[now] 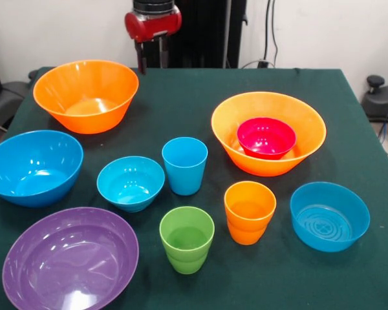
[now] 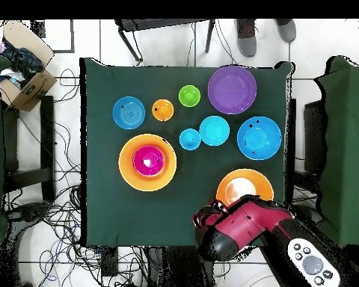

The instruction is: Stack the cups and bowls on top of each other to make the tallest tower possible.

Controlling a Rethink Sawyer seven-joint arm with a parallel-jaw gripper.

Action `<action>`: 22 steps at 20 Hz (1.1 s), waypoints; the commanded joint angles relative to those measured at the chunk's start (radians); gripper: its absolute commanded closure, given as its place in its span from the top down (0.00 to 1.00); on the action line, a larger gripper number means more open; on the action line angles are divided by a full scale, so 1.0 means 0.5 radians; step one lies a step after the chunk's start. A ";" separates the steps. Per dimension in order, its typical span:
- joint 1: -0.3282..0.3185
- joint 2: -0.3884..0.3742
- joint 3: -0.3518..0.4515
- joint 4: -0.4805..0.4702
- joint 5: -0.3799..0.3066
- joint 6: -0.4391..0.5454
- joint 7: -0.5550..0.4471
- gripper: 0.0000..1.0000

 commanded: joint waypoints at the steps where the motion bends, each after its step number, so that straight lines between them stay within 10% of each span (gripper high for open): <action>1: 0.137 0.010 -0.138 0.041 -0.230 -0.135 0.112 1.00; 22: 0.063 -0.076 -0.231 -0.004 -0.143 -0.132 -0.081 1.00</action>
